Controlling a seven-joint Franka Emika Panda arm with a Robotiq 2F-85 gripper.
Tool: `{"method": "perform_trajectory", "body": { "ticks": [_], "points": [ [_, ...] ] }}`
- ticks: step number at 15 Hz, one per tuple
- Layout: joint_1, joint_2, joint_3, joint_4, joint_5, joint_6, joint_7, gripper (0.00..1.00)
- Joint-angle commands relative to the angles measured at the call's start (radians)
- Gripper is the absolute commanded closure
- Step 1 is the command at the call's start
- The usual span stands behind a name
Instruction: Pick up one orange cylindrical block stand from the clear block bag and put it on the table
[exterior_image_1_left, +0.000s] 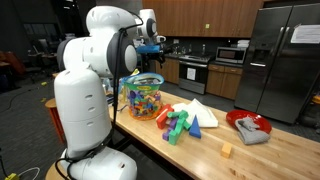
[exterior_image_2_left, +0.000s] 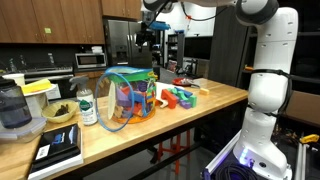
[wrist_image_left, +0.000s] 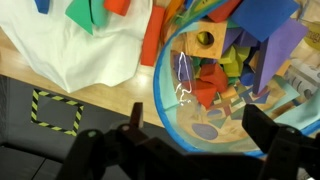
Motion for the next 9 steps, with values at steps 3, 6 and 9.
{"method": "perform_trajectory", "body": {
  "ticks": [3, 6, 9],
  "points": [
    [0.067, 0.181, 0.016, 0.239, -0.046, -0.023, -0.038, 0.00],
    [0.102, 0.244, 0.017, 0.321, -0.060, -0.033, -0.055, 0.00],
    [0.125, 0.278, 0.023, 0.353, -0.066, -0.040, -0.076, 0.00]
  ]
}}
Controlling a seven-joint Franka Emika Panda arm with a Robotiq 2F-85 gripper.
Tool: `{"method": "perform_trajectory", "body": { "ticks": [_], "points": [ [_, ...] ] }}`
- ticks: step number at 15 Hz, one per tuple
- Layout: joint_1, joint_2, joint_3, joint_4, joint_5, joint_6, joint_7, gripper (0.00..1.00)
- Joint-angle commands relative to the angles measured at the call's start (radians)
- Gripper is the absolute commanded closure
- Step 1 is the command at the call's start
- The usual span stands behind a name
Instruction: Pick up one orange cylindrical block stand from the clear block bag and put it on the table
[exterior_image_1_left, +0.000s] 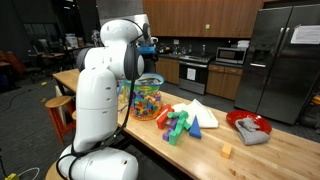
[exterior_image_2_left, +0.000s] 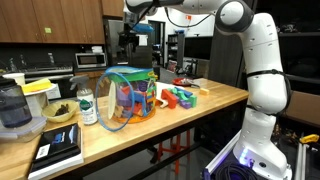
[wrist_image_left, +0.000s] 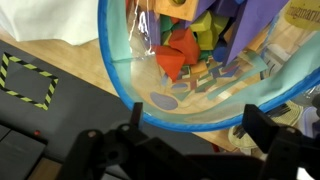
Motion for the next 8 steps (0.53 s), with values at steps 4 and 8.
{"method": "perform_trajectory", "body": {
  "ticks": [4, 8],
  "points": [
    [0.036, 0.057, 0.013, 0.064, -0.010, -0.041, -0.038, 0.00],
    [0.045, 0.058, 0.013, 0.040, -0.001, -0.024, -0.030, 0.00]
  ]
}}
